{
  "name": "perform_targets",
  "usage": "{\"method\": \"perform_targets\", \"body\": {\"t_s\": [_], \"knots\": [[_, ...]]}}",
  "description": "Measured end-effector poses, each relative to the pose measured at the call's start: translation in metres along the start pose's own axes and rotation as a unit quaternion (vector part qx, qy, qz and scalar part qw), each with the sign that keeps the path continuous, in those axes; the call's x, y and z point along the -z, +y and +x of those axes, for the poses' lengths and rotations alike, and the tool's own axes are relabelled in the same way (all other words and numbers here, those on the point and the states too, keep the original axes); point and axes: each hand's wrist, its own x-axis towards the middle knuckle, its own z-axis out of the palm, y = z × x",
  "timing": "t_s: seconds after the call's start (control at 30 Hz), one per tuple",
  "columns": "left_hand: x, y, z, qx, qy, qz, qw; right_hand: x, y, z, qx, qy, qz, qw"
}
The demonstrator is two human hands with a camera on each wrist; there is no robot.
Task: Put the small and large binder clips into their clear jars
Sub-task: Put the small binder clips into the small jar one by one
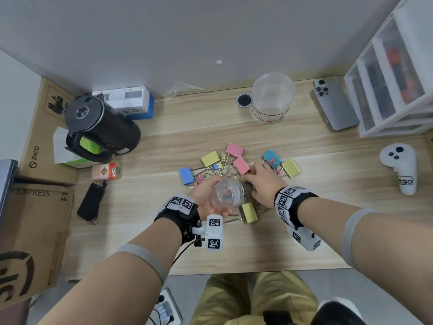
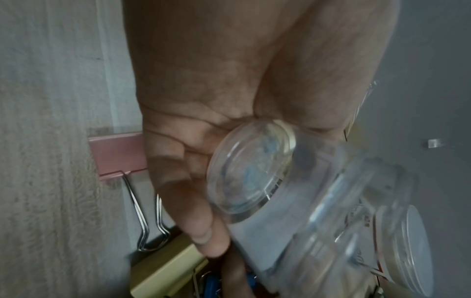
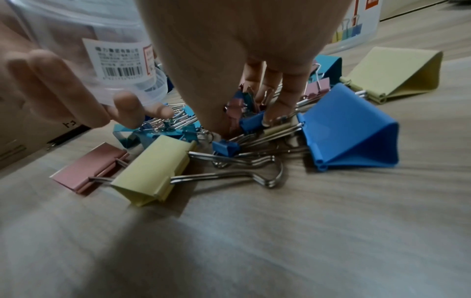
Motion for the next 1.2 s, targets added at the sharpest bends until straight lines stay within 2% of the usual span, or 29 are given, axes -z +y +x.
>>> {"method": "perform_targets", "body": {"t_s": [0.37, 0.5, 0.7, 0.93, 1.07, 1.17, 1.2], "knots": [[0.004, 0.013, -0.002, -0.008, 0.029, -0.028, 0.999, 0.009, -0.006, 0.000, -0.023, -0.027, 0.023, 0.999], [0.007, 0.016, 0.000, -0.012, 0.053, -0.048, 0.997, 0.023, -0.009, 0.004, -0.033, -0.010, 0.047, 0.998], [0.010, 0.025, -0.003, -0.013, 0.077, -0.052, 0.996, 0.029, -0.006, 0.006, -0.035, -0.059, 0.034, 0.997], [0.008, 0.023, -0.004, -0.008, 0.097, -0.048, 0.994, 0.035, -0.005, 0.009, -0.062, 0.001, 0.150, 0.987], [0.007, 0.028, -0.010, -0.014, 0.114, -0.078, 0.990, 0.060, -0.009, 0.018, -0.072, 0.024, 0.294, 0.953], [0.006, 0.032, -0.013, -0.023, 0.130, -0.104, 0.986, 0.077, -0.019, 0.025, -0.053, -0.016, 0.384, 0.922], [0.004, 0.034, -0.014, -0.026, 0.129, -0.116, 0.984, 0.081, -0.025, 0.025, -0.038, -0.031, 0.388, 0.920]]}}
